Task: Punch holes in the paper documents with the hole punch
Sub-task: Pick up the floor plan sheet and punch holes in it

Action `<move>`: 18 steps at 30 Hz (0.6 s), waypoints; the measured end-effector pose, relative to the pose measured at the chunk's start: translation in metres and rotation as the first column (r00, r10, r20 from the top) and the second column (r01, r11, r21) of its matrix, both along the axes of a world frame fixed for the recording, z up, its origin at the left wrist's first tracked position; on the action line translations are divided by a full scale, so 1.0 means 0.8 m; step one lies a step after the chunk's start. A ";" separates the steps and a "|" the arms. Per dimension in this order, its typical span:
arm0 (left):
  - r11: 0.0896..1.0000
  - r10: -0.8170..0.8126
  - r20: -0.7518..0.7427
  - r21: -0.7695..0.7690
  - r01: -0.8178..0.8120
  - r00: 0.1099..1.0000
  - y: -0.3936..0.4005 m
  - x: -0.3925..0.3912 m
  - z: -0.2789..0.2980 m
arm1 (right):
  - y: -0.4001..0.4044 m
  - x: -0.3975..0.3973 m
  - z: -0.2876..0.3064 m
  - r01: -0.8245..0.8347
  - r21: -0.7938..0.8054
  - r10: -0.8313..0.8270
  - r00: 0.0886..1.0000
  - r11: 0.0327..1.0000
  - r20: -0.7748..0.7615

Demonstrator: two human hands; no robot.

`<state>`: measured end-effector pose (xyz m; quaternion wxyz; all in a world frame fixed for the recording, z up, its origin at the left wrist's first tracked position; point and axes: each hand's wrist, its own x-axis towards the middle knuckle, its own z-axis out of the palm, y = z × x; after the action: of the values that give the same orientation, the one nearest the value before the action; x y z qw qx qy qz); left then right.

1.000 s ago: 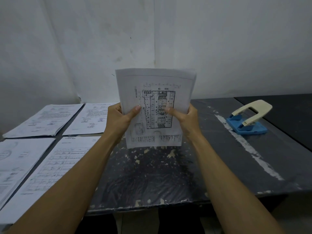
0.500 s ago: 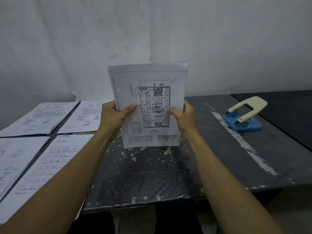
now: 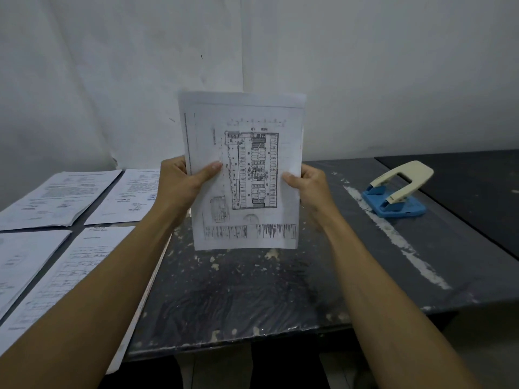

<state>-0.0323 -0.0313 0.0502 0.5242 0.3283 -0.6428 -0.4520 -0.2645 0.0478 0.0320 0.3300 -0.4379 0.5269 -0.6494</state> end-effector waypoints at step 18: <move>0.915 -0.167 0.046 0.380 0.137 0.985 -0.019 -0.156 -0.039 | 0.009 -0.153 -0.018 0.065 0.167 -0.074 0.996 0.984 0.050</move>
<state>-0.1572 -0.0466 0.0186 0.3899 0.3887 -0.5877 -0.5929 -0.3867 0.0550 0.0173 0.3570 -0.3722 0.5844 -0.6265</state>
